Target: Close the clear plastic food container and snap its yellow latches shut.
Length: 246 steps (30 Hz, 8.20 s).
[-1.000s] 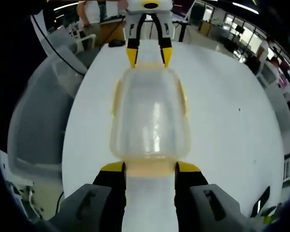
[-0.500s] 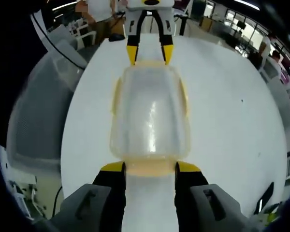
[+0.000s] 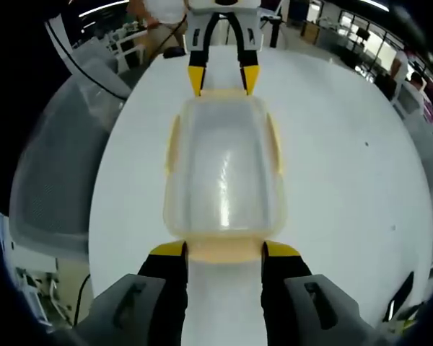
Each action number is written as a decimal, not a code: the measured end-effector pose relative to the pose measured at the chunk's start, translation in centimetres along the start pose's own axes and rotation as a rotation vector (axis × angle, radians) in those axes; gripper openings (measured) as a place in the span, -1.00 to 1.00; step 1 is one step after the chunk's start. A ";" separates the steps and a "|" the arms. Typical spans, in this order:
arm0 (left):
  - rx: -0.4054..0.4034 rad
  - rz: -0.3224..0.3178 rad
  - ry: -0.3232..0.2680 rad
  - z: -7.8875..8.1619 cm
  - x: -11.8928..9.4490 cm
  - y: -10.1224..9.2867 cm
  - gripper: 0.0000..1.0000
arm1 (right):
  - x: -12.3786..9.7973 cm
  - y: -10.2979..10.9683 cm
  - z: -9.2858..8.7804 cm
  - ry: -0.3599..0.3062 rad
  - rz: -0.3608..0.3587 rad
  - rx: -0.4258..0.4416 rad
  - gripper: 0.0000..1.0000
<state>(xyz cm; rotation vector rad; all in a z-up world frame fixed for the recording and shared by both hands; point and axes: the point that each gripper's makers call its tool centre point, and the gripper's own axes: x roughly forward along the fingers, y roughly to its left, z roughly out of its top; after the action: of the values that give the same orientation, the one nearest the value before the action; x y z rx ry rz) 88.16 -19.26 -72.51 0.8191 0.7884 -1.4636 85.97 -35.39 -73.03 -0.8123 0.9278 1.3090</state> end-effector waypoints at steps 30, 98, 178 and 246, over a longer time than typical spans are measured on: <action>0.005 0.057 -0.021 -0.6 -0.5 -0.2 -0.28 | -0.9 0.2 -0.8 -0.007 -0.048 0.041 -0.25; -0.818 0.264 -0.268 0.8 -0.1 -0.1 -0.41 | -0.3 0.4 1.5 -0.327 -0.257 0.870 -0.28; -1.073 0.278 -0.331 -2.0 -0.9 -2.6 -0.42 | 1.9 2.1 5.2 -0.382 -0.282 1.058 -0.28; -0.903 0.324 -0.365 -4.4 -6.1 -5.9 -0.46 | 1.6 6.6 8.4 -0.387 -0.197 0.841 -0.44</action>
<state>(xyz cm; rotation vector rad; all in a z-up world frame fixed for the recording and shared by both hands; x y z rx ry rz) 82.62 -12.06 -69.58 -0.0194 0.8679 -0.7875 80.32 -26.52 -70.78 0.0110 0.9357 0.7445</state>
